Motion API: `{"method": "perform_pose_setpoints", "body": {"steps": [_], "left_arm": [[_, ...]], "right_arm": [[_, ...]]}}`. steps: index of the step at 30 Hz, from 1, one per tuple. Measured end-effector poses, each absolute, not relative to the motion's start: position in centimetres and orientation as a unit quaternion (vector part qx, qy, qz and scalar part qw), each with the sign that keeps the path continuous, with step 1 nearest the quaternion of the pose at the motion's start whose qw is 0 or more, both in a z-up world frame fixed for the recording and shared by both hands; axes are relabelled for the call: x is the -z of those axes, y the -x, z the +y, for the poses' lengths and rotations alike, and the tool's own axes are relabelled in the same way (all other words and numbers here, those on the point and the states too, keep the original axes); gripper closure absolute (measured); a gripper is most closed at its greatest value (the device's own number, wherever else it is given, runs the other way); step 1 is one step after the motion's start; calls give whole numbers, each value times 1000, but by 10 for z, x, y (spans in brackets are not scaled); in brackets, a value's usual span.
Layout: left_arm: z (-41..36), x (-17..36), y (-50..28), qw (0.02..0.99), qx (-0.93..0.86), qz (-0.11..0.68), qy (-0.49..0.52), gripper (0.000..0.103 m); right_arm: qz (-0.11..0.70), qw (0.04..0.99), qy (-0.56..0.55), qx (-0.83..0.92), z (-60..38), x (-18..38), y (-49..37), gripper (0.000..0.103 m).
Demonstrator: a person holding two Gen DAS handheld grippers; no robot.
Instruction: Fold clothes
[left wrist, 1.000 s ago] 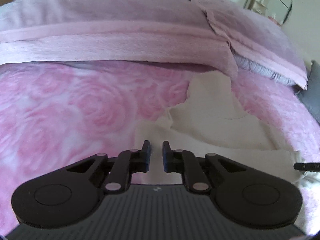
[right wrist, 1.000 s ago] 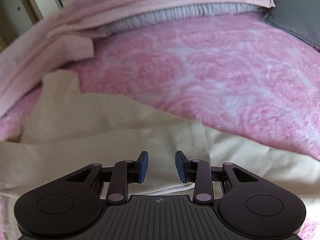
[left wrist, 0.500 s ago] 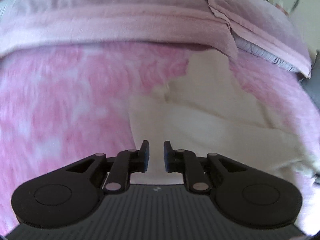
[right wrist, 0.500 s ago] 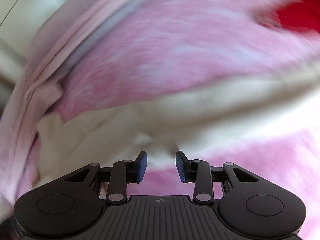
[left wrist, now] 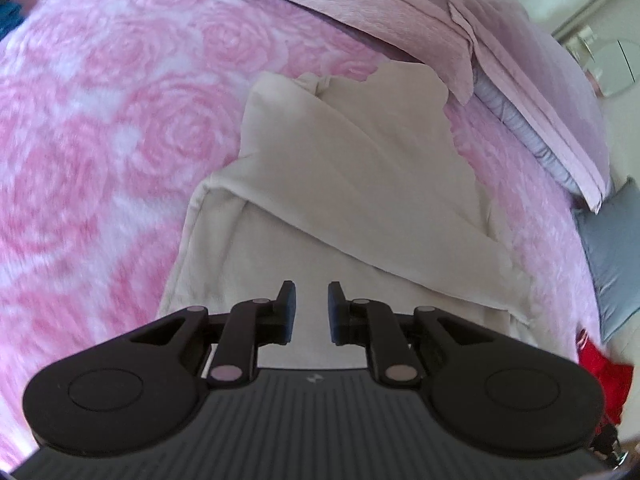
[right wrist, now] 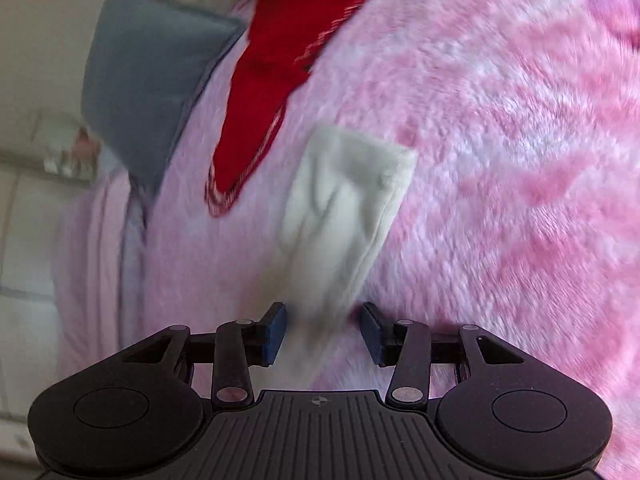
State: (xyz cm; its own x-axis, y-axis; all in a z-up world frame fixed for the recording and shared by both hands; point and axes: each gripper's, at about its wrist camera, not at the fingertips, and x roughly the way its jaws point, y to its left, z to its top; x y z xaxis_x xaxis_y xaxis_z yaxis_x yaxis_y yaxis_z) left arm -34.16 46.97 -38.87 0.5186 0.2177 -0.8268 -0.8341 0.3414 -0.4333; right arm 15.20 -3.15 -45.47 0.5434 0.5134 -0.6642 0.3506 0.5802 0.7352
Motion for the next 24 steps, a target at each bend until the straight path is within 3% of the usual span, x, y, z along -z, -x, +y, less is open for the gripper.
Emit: {"method": "perform_pose_setpoints", "body": {"steps": [2,7,11,15,18,19,20,21,22,23,24], "left_arm": [[467,390,343,741,-354,339,460,91],[466,388,351,744,-348,330,465,91],[476,383,364,740,-354,311,480,91],[487,378,384,733,-367,288,496,91],[495,378,401,724,-377,276,508,91],[497,378,405,722,-378,275,510,91],[498,379,408,720,-379,273,513,91],[499,380,411,718,-380,272,516,90],[501,381,415,716,-381,270,519,89],[502,382,418,714,-382,268,522,86],[502,383,420,713,-380,268,525,82]], "right_arm": [[478,760,-440,-39,-31,453,-162,97],[476,834,-275,-44,20,410,-185,97],[399,887,-161,-172,121,338,-164,97],[292,882,-50,-366,236,266,-78,97],[246,827,30,-505,303,252,12,97],[245,805,73,-536,321,258,41,96],[252,781,126,-558,337,270,69,85],[257,754,178,-578,353,281,97,71],[263,732,223,-588,361,298,120,43],[269,713,263,-592,365,318,141,36],[284,692,294,-595,365,338,157,36]]}}
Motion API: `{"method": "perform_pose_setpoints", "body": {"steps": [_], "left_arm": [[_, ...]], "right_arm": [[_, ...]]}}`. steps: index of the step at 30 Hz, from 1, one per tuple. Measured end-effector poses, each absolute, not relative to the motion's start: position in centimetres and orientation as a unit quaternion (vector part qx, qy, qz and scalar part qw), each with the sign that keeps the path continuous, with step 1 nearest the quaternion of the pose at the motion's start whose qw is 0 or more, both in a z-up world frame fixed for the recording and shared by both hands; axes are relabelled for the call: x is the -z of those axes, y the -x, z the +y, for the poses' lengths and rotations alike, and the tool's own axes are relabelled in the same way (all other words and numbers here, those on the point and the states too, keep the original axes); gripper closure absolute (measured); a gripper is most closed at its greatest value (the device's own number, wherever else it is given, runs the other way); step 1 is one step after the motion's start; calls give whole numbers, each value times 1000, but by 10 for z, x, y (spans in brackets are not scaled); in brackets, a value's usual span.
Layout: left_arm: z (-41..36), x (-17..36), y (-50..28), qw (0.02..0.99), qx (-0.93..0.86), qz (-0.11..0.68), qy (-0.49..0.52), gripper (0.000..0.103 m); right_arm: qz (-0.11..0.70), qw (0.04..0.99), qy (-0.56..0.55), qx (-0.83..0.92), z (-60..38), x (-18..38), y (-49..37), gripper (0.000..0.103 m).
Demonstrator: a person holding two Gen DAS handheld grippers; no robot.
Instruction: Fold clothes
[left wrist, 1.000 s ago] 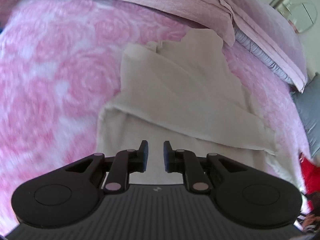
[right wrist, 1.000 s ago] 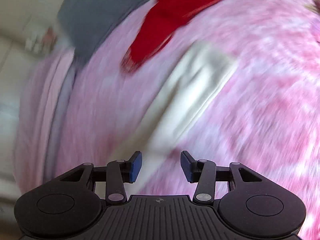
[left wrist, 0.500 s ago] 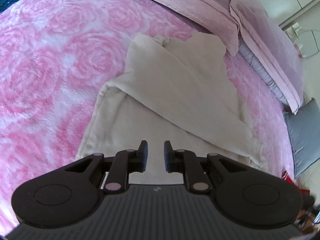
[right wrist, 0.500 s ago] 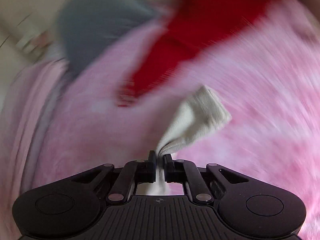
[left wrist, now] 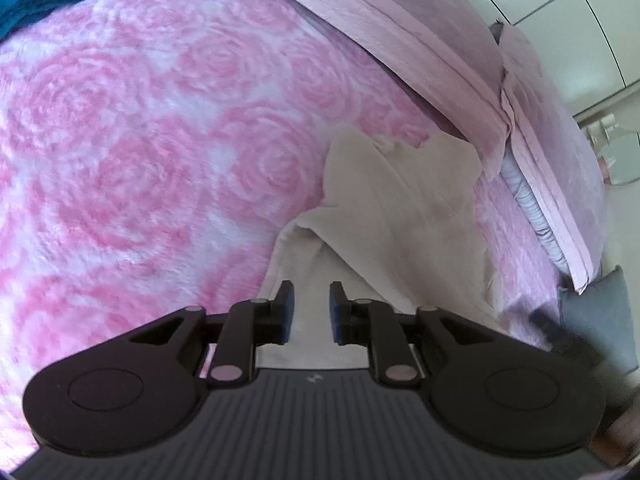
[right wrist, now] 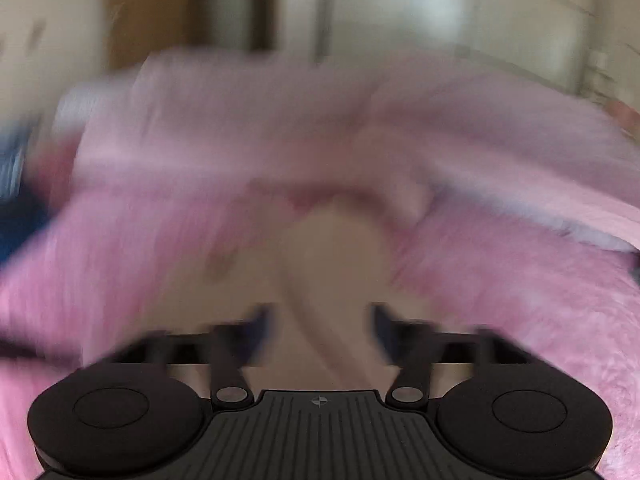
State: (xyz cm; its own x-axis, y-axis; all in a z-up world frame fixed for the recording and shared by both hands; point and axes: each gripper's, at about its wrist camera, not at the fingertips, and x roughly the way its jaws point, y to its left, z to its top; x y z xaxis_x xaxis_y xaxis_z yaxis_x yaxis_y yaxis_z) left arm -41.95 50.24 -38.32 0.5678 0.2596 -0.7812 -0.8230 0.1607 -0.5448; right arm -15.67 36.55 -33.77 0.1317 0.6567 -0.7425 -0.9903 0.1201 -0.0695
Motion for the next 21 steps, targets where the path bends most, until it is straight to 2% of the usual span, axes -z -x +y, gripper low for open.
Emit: {"method": "perform_pose_setpoints", "body": {"steps": [3,6,10,14,16,17,19,20,21], "left_arm": [[502,390,412,715,-361,270,534,81],[502,397,395,721,-337,270,542,80],[516,395,355,747,-312,271,520,74],[536,402,305,768,-299,301,480,62],[541,413,285,764,-303,334,462,61],[543,418,276,761,-306,350,453,64],[540,420,267,767,-302,365,433,76],[539,420,263,771,-299,371,423,103],[537,420,259,774,-296,377,413,103]], "right_arm": [[329,652,349,-586,354,379,162,36],[369,661,368,-539,325,402,146,36],[428,716,320,-450,298,401,82,36],[460,756,276,-375,281,404,33,36],[482,766,236,-354,269,405,13,36],[489,770,221,-346,262,403,7,36],[498,775,197,-334,250,399,-1,36],[499,778,190,-332,247,398,-3,36],[500,780,183,-329,243,397,-5,36]]}}
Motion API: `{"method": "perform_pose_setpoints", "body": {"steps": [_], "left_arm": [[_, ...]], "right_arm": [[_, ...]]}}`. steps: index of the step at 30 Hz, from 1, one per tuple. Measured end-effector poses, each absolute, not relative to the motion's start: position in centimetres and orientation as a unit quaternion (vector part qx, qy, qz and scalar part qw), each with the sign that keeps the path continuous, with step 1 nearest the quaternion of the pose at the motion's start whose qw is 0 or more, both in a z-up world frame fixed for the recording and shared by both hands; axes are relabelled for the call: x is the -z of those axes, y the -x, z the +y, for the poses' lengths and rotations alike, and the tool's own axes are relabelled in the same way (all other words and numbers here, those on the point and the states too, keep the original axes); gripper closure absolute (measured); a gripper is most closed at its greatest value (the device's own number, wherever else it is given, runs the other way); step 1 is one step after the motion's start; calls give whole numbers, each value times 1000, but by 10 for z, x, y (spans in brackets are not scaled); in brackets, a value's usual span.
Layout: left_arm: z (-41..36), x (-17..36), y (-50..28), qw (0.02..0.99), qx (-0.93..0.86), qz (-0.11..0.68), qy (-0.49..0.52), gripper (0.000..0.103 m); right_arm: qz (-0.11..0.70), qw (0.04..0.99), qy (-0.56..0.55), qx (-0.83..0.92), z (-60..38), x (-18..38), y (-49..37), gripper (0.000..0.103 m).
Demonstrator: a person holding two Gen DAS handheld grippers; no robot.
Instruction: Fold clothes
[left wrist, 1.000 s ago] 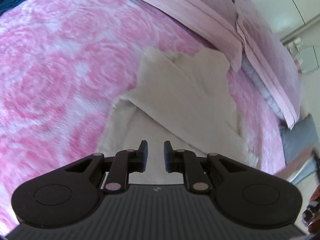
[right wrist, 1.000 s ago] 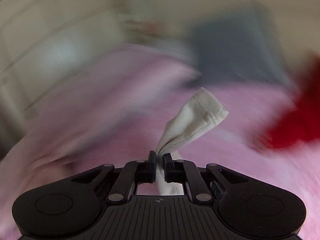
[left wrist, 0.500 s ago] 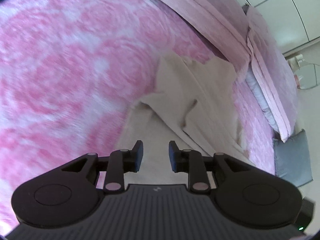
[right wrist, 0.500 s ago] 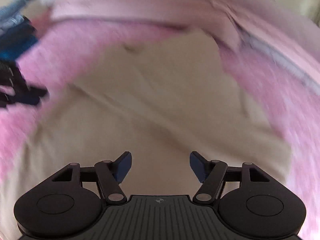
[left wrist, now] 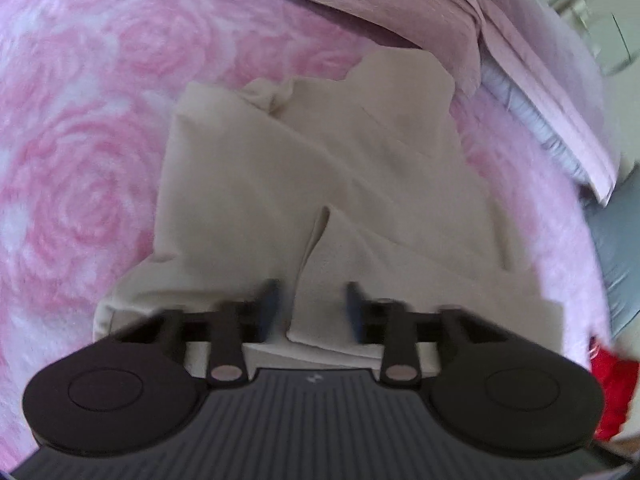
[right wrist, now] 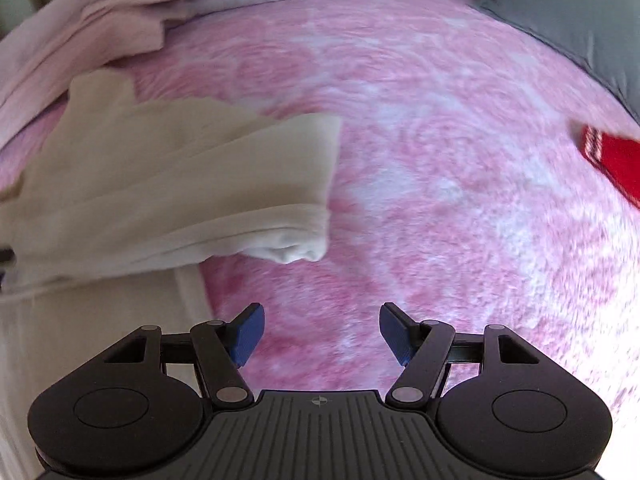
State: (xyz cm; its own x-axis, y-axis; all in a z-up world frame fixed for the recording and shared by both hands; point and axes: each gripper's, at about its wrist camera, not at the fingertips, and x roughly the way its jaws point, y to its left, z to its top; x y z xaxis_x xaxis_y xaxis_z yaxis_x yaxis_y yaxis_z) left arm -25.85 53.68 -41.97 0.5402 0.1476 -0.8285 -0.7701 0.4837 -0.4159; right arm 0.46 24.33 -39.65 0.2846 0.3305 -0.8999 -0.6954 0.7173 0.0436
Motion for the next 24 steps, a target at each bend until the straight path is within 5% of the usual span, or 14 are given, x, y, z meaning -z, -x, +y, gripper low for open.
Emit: {"method": "perform_pose_setpoints", "body": {"steps": [8,14,21,24], "left_arm": [[539,325,319,849,-351,222,326,103],[560,353,368,802,-413,267,338,103],[559,345,380,811,-427,220,334,103],[568,340,396,801,-450,211,333,103]], "right_arm": [[457,792,193,-356,238,390,2,36],[411,781,205,-423,266,389,14,36],[370,754,260,-477,308,406,29,37],[392,767,239,-448,310,416,16,55]]}}
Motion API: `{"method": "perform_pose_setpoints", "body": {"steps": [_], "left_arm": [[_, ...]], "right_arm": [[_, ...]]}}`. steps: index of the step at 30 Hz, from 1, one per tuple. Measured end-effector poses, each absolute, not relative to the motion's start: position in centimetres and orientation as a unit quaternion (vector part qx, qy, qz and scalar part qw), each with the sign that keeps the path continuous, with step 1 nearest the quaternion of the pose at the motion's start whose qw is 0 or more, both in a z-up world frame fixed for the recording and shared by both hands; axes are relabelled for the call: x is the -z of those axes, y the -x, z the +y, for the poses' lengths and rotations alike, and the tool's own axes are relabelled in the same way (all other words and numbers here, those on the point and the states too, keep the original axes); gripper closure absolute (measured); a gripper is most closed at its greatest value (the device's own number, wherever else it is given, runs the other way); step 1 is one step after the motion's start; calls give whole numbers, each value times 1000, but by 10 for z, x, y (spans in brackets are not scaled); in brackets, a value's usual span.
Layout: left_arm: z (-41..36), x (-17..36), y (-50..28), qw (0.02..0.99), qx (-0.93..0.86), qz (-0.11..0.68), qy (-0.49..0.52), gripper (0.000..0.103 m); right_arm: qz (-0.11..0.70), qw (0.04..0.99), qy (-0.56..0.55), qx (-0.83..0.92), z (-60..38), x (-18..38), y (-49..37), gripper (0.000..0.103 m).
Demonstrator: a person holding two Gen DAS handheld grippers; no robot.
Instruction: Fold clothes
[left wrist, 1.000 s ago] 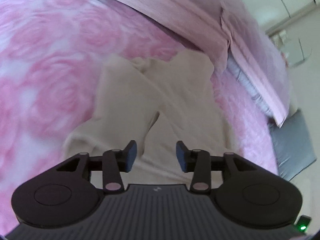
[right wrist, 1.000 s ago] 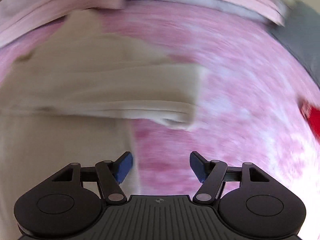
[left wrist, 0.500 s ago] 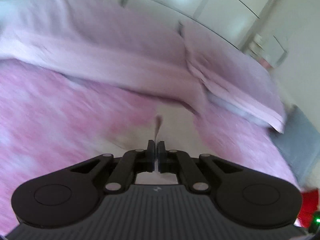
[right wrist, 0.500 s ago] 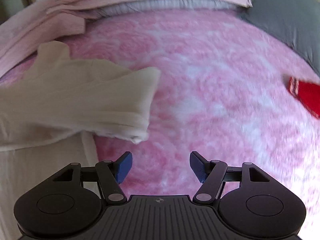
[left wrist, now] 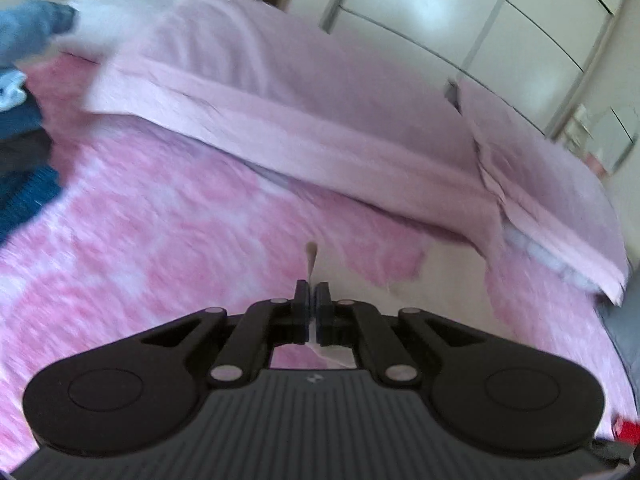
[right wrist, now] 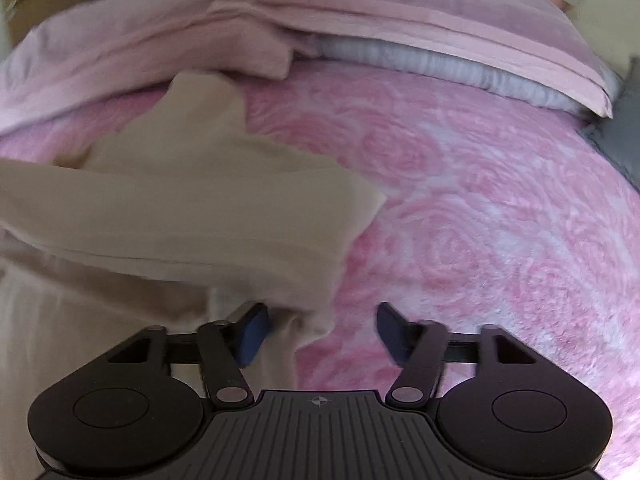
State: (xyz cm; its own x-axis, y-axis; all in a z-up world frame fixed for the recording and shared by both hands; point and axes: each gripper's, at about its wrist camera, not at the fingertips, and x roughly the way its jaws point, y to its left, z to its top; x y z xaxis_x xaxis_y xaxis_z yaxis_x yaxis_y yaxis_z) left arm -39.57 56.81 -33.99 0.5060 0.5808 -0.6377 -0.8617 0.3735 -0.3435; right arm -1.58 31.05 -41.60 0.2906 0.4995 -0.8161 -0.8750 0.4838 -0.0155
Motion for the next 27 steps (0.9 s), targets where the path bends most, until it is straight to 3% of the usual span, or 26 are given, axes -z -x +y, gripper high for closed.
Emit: {"method": "perform_pose_setpoints", "body": {"steps": [1,6,8,14,16,21,27], "left_arm": [[571,341,401,797,-456,214,334,103],[562,373,409,780,-458,272,329,103],[555,380,419,781,-459,247,345,103],[551,422,414,756,-441,338,345,101],[550,416,415,759,-441,327,350,100],[547,400,439,721,-483,276,412,85],[531,409,459,657,-451,181,576,69]], "right_arm": [[406,771,230,-434,310,420,10,59],[439,775,195,-410,298,429,-1,60],[429,784,187,-409,296,423,1,60],[439,762,225,-419,301,425,3,60],[443,756,226,-425,299,416,1,60],[438,753,232,-432,292,402,3,60],[461,756,205,-417,284,399,4,60]]}}
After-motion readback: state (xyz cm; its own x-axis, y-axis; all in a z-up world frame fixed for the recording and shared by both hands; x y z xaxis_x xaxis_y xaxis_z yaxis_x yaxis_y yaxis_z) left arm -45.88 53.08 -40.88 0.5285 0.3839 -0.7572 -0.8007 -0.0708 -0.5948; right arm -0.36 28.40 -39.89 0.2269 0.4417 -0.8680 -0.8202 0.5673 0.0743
